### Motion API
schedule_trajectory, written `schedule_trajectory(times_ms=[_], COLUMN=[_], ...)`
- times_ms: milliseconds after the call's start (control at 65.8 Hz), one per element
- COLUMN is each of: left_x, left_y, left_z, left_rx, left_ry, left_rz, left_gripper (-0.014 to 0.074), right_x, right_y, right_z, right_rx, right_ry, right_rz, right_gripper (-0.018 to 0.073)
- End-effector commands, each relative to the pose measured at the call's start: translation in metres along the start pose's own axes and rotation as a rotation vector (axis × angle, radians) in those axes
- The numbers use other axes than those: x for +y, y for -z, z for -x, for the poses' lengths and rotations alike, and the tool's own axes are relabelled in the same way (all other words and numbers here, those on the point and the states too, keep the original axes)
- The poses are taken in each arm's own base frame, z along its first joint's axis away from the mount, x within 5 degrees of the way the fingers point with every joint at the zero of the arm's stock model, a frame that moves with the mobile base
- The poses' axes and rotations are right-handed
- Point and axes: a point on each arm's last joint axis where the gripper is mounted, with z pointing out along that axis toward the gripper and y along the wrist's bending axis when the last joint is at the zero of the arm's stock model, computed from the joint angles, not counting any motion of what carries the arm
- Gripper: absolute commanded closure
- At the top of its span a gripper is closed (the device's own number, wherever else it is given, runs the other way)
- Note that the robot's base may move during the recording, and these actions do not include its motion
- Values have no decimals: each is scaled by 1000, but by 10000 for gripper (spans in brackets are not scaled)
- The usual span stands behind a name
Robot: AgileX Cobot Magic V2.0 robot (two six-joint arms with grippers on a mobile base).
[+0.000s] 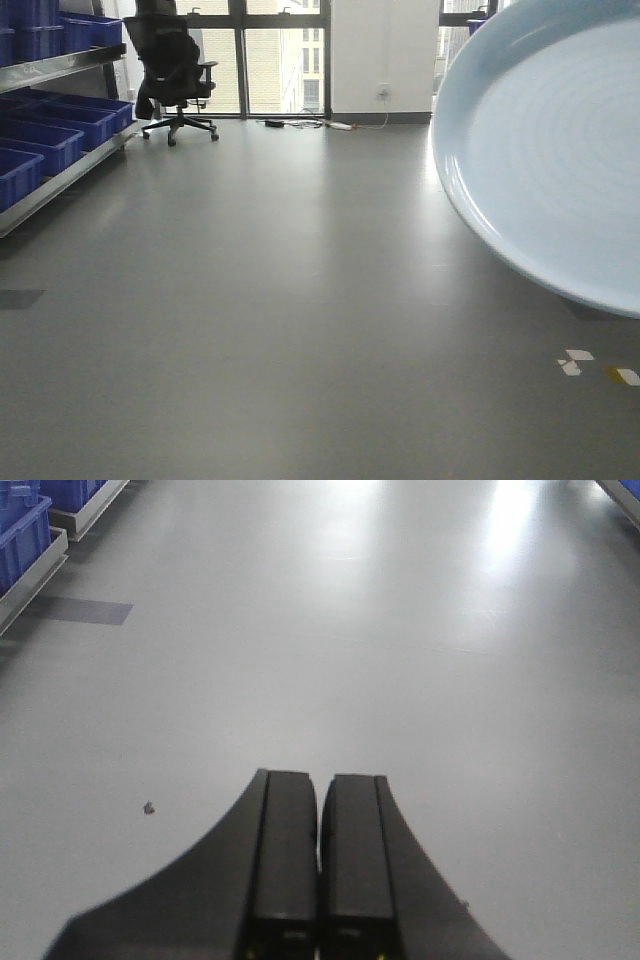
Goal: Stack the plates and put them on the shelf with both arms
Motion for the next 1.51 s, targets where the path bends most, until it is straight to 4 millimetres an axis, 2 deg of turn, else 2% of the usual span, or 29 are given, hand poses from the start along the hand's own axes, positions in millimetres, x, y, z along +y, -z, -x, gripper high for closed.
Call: schedule_trajectory(times_ms=[0, 1490], left_x=[-1, -1], left_y=[2, 2], left_z=[15, 15], left_rx=[-87, -87], left_ry=[5, 5], left_rz=[-8, -8], left_gripper=[513, 513], right_x=[1, 1], right_y=[2, 2], right_z=[19, 19], right_rx=[-124, -125], right_ry=[5, 5], right_rz=[4, 4], right_gripper=[508, 508])
